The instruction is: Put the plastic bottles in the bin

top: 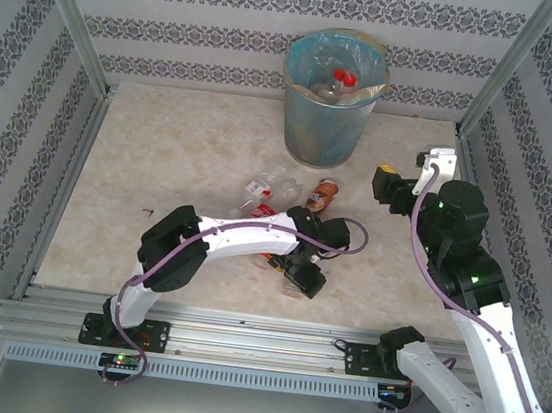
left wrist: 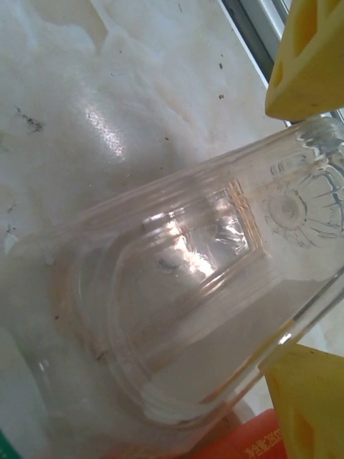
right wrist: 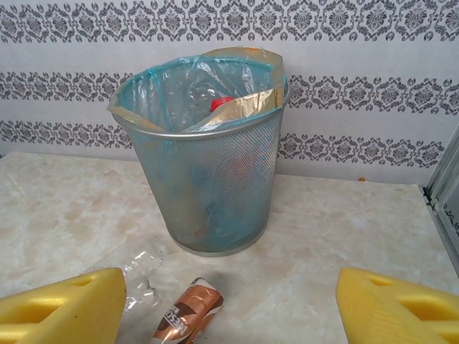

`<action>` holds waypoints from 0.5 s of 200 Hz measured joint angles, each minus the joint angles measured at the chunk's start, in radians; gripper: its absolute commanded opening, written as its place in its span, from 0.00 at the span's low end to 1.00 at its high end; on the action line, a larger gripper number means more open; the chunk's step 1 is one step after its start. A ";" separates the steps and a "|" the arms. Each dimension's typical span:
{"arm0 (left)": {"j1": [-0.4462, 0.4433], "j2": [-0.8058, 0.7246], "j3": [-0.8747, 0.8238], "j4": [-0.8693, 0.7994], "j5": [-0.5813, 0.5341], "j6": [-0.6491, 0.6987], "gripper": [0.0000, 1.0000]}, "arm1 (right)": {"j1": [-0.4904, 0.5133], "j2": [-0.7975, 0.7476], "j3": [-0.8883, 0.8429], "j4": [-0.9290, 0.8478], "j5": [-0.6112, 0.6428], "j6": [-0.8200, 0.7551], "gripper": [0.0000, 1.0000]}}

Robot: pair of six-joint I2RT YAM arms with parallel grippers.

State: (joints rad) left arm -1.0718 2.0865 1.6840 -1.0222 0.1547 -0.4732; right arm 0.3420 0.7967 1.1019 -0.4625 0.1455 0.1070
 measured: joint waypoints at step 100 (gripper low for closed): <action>0.000 -0.016 -0.040 0.026 -0.002 0.027 0.74 | 0.000 0.042 0.023 0.002 -0.004 0.011 0.77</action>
State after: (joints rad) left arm -1.0714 2.0708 1.6444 -0.9958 0.1532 -0.4458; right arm 0.3420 0.8387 1.1252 -0.4603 0.1417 0.1184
